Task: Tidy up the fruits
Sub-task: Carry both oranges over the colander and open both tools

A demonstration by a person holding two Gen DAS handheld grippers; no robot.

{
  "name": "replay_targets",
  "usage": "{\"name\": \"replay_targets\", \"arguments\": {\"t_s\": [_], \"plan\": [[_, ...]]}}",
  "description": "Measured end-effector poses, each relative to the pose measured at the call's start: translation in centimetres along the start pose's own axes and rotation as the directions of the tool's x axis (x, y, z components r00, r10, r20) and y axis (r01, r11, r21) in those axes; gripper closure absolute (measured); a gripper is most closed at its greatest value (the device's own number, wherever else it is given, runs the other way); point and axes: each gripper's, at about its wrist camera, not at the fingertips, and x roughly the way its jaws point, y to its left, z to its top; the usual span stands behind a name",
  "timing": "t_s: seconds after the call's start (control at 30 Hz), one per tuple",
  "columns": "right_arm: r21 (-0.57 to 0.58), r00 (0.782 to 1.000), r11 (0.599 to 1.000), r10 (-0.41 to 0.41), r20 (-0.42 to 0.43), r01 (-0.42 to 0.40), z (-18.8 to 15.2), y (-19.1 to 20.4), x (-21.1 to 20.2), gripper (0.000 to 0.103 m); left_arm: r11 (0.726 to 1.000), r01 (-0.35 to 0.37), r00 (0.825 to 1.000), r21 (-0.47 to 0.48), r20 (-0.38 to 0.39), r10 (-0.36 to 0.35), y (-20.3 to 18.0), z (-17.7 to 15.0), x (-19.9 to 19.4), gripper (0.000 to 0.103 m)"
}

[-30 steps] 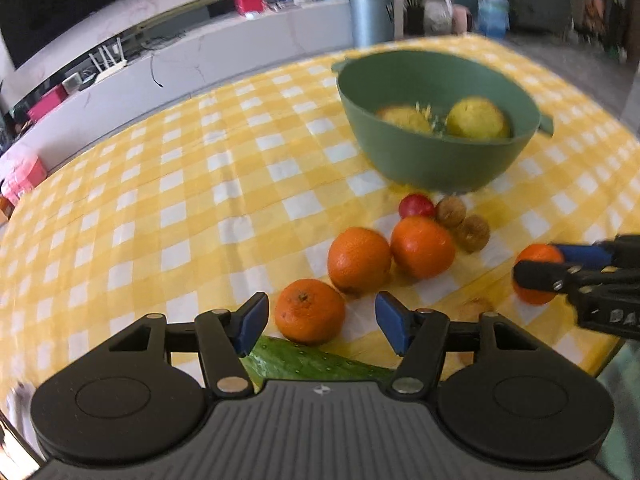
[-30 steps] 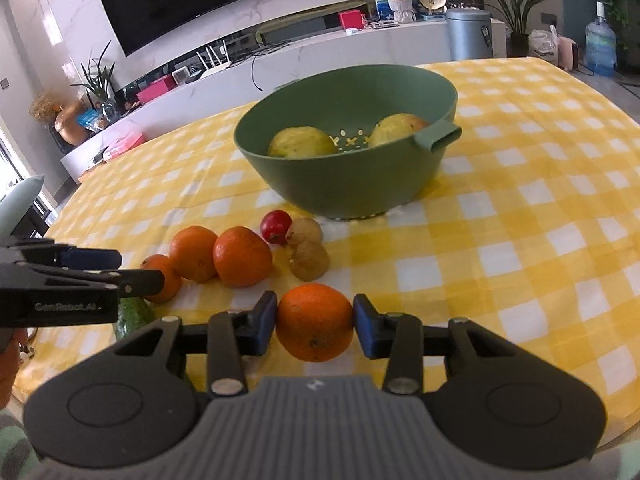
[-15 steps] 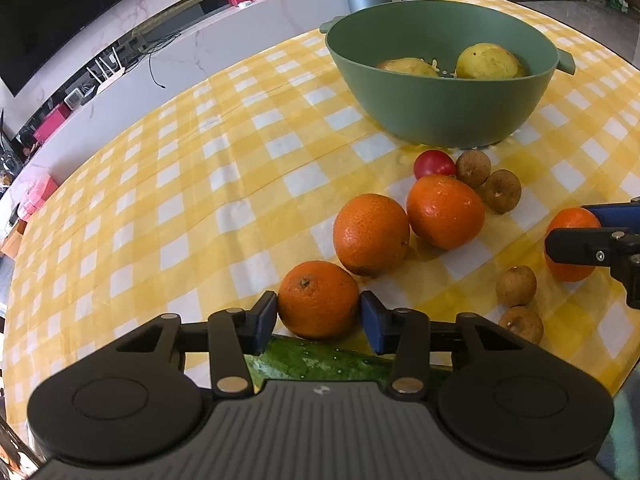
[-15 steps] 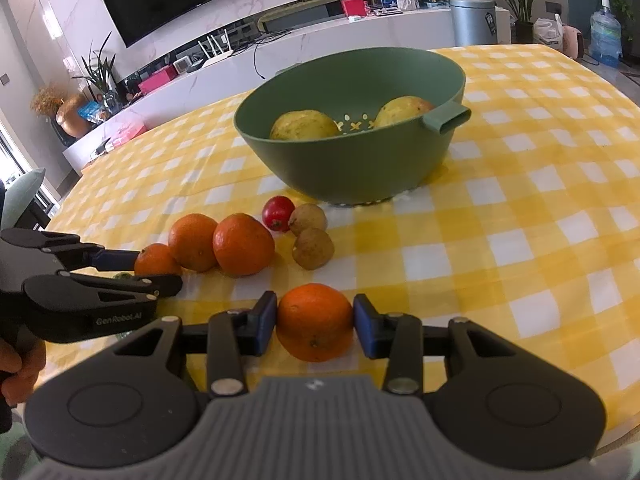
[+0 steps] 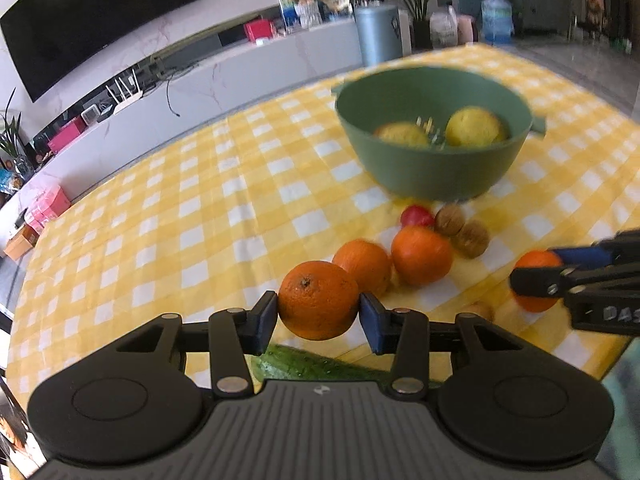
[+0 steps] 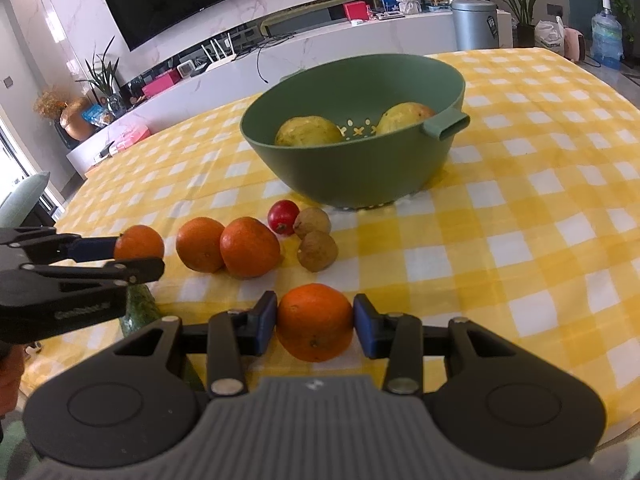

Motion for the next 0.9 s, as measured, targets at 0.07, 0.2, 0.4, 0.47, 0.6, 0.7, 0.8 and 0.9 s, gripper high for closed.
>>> {"name": "replay_targets", "arguments": {"t_s": [0.07,0.2,0.4,0.47,0.6,0.7,0.8,0.9], "plan": [[0.006,1.0,1.0,0.003,0.015,-0.003,0.1,0.0,-0.6,0.064,0.999,0.035,0.999,-0.038,0.027,-0.034,0.3,0.3,-1.1,0.053],[-0.002,0.999,1.0,0.012,0.046,-0.012,0.5,0.0,-1.8,0.065,0.989,0.11,0.993,-0.097,0.059,-0.105,0.7,1.2,-2.7,0.053],[-0.056,0.995,0.998,0.004,0.099,0.001,2.4,-0.1,-3.8,0.065,0.971,0.197,0.979,-0.133,0.086,-0.186,0.1,3.0,-4.0,0.053],[-0.074,0.993,0.997,0.004,0.114,0.005,3.3,-0.2,-4.3,0.065,0.968,0.212,0.975,-0.131,0.094,-0.2,-0.2,3.5,-4.2,0.053],[-0.131,0.989,0.991,-0.007,0.145,0.026,5.5,-0.6,-5.3,0.065,0.967,0.22,0.973,-0.132,0.106,-0.207,-1.0,5.1,-4.2,0.053],[-0.197,0.987,0.979,-0.016,0.158,0.047,6.9,-0.7,-5.6,0.065,0.962,0.241,0.967,-0.124,0.114,-0.228,-1.5,6.5,-4.0,0.053],[-0.273,0.985,0.959,-0.023,0.171,0.07,8.3,-0.9,-5.5,0.065,0.948,0.29,0.954,-0.135,0.119,-0.275,-1.8,7.9,-3.3,0.053],[-0.339,0.985,0.936,-0.036,0.166,0.092,9.7,-1.0,-4.8,0.065,0.94,0.309,0.949,-0.145,0.108,-0.295,-2.0,9.4,-2.1,0.053]]}}
